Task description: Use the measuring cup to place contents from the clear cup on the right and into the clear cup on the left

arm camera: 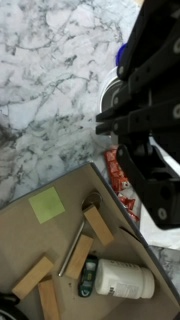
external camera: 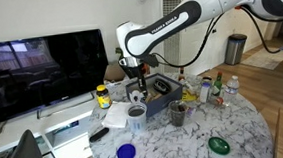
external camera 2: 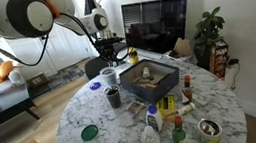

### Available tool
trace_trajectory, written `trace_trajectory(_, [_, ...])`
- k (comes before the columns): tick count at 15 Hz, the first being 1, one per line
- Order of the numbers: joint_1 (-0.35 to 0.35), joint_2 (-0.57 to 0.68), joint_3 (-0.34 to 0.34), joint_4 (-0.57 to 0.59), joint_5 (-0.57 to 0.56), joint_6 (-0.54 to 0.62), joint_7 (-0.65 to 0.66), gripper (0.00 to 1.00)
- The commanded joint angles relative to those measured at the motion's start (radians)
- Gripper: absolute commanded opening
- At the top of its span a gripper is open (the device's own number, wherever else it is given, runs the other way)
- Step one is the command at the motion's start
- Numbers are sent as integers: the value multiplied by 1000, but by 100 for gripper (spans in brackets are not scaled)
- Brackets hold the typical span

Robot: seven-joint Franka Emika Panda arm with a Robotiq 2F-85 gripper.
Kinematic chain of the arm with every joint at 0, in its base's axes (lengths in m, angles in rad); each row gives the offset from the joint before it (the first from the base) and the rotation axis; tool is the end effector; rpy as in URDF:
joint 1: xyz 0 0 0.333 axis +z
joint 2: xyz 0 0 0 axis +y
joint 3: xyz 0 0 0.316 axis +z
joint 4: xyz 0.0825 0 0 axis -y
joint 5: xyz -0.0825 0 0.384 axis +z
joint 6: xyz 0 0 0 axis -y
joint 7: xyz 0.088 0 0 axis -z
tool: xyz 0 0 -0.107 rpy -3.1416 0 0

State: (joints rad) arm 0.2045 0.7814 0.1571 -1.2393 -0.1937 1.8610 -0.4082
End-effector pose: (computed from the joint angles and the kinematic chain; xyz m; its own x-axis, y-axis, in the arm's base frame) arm 0.7003 0.2185 0.2913 0.6854 0.7095 -0.1640 0.7192 -0.6948 -0.0005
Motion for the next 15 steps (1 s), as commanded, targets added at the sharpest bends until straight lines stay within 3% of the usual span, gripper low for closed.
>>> trace_trajectory(1, [37, -33, -20, -53, -84, 73, -5, 1])
trace_trajectory(15, [29, -213, 3, -347, -198, 257, -88, 1])
